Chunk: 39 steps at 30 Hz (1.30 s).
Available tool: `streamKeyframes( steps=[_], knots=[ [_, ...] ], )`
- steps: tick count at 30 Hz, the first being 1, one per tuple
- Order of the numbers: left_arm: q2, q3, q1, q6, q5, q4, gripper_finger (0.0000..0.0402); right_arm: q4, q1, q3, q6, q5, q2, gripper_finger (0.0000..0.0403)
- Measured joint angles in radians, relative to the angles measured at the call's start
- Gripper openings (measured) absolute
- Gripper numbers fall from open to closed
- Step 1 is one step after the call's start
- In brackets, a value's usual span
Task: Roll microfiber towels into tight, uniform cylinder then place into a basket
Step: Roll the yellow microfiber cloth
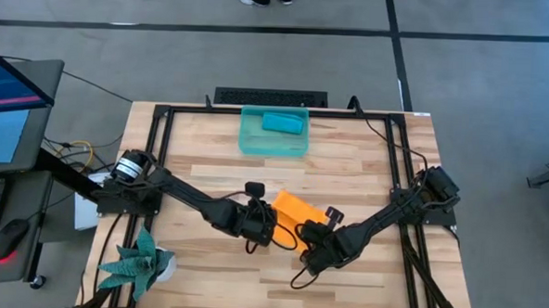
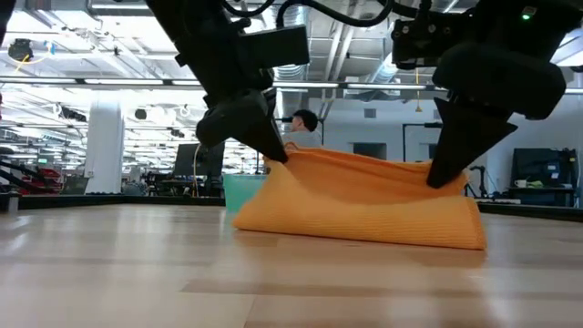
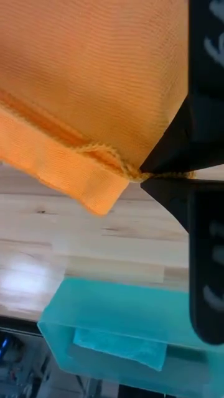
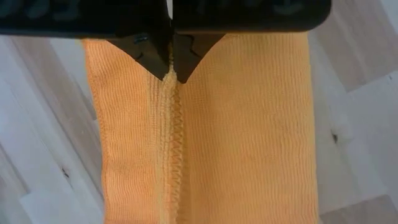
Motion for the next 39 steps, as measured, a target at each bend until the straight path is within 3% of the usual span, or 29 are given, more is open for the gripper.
streamKeyframes(
  steps=[6,12,17,22,27,31,39],
  knots=[
    [0.0,0.0,0.001,-0.014,0.003,0.004,0.002,-0.027,0.001,0.0,0.068,0.0,0.0,0.0021],
    [0.0,0.0,0.001,-0.012,0.002,-0.002,0.0075,-0.037,0.002,0.0,0.116,-0.008,0.0,0.0006],
    [0.0,0.0,0.0,0.001,0.029,-0.012,0.0118,-0.06,0.002,-0.001,0.15,-0.005,0.003,0.0022],
    [0.0,0.0,-0.028,0.058,0.117,0.023,0.013,-0.088,0.002,-0.001,0.158,-0.002,0.004,0.002],
    [0.0,0.0,-0.048,0.155,0.283,0.157,0.0127,-0.09,0.001,-0.001,0.144,-0.002,0.004,0.0014],
    [0.0,0.0,-0.047,0.208,0.381,0.217,0.0126,-0.086,0.01,-0.001,0.141,0.006,0.004,0.0045],
    [-0.002,-0.099,-0.042,0.289,0.388,0.339,0.0126,-0.101,0.026,-0.001,0.147,0.082,0.004,0.0134]
  ],
)
